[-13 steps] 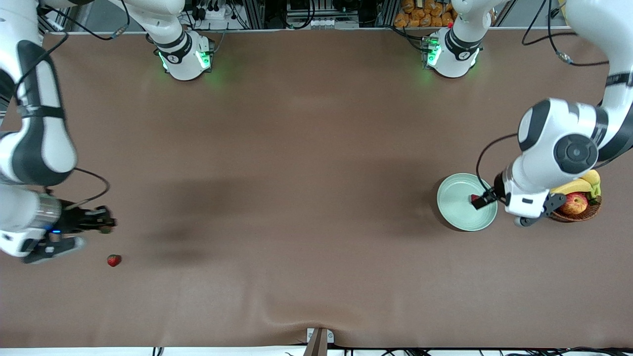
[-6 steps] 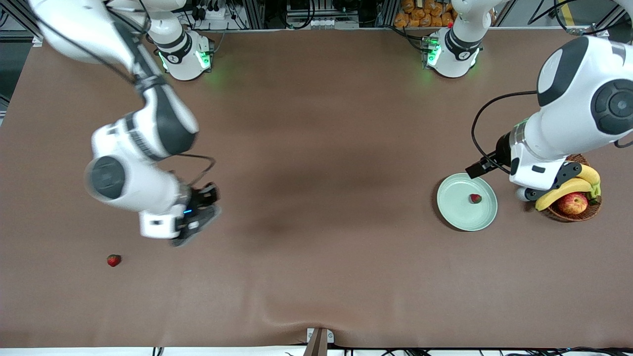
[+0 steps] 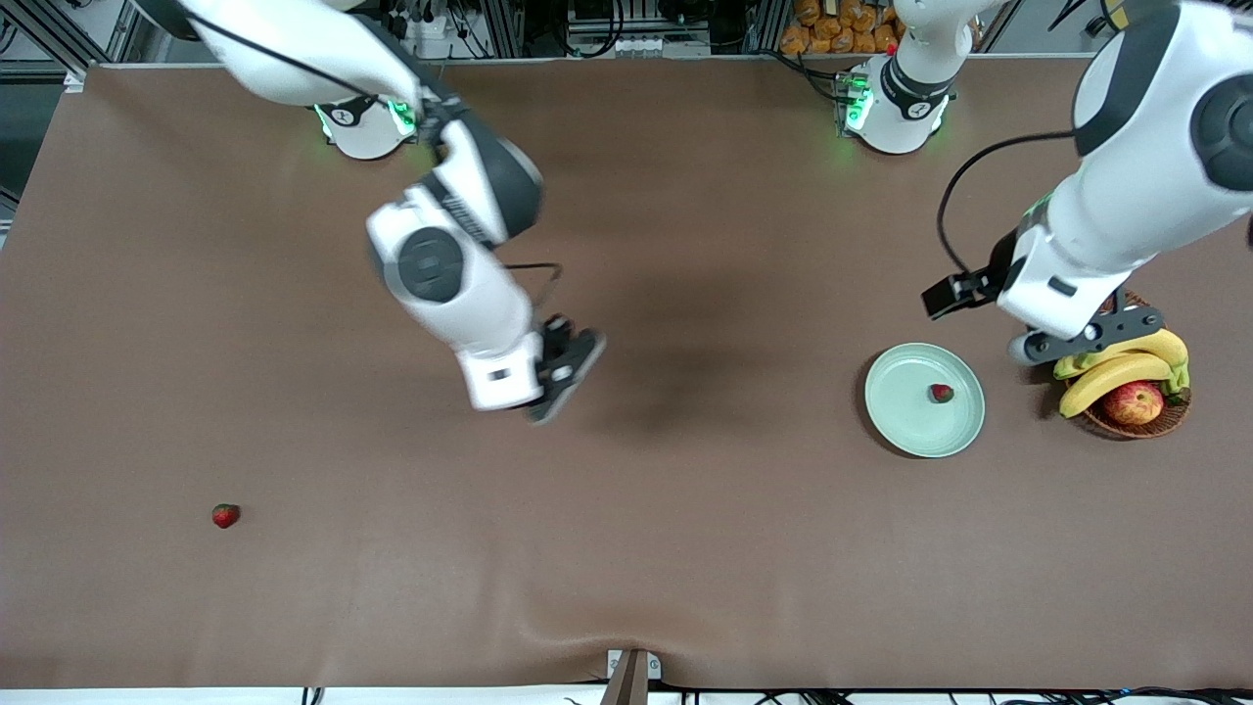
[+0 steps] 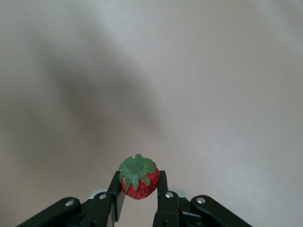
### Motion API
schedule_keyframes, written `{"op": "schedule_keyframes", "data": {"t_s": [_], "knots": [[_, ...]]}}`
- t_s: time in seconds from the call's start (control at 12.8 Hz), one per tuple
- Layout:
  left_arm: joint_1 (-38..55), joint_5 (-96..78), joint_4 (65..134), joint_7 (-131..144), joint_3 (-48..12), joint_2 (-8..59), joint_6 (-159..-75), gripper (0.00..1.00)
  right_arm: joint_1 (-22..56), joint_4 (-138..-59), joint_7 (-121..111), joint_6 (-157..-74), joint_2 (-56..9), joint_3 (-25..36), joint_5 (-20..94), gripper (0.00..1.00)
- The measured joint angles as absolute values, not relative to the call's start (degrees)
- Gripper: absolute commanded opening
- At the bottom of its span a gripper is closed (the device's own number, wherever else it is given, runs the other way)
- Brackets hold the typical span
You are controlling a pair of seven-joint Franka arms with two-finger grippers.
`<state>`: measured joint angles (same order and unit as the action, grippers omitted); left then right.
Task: Collect all strawberries into plate
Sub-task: 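Drop the strawberry on the plate while the right gripper brings another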
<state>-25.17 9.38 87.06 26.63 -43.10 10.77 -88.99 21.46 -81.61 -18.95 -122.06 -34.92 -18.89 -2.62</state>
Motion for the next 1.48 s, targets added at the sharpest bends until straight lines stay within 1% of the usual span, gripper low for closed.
{"op": "schedule_keyframes", "data": {"t_s": [0.16,0.39,0.7,0.94,1.01,1.09,1.17,1.48], "knots": [[-28.51,10.57,87.06,18.05,-42.86,8.99,-88.59,1.00,26.93,-81.87,-13.46,-126.93,-37.79,-17.67,-4.88,0.00],[-33.28,10.30,87.15,10.13,-42.63,8.83,-88.57,1.00,33.68,-82.00,-4.70,-135.67,-42.56,-15.35,-7.86,0.00],[-33.31,9.20,87.65,9.95,-42.78,9.07,-88.99,1.00,42.38,-81.97,3.07,-141.49,-46.12,-9.09,-9.02,0.00],[-33.34,7.31,87.77,10.05,-42.79,9.11,-90.63,1.00,46.92,-81.84,8.13,-144.76,-48.64,-6.15,-9.07,0.00],[-33.31,6.80,88.07,10.15,-42.81,9.16,-91.28,1.00,48.14,-81.67,9.72,-145.64,-49.40,-5.26,-9.09,0.18],[-33.29,6.71,89.02,10.21,-42.85,9.19,-92.27,1.00,49.33,-81.40,10.86,-146.22,-50.08,-4.26,-9.12,0.76],[-33.26,6.69,90.51,10.25,-42.92,9.26,-93.55,1.00,50.35,-81.13,11.38,-146.58,-50.58,-3.27,-9.12,1.00],[-32.95,6.68,97.80,11.02,-43.21,9.67,-100.39,1.00,51.10,-79.27,11.68,-146.67,-50.95,-1.26,-9.26,1.00]]}}
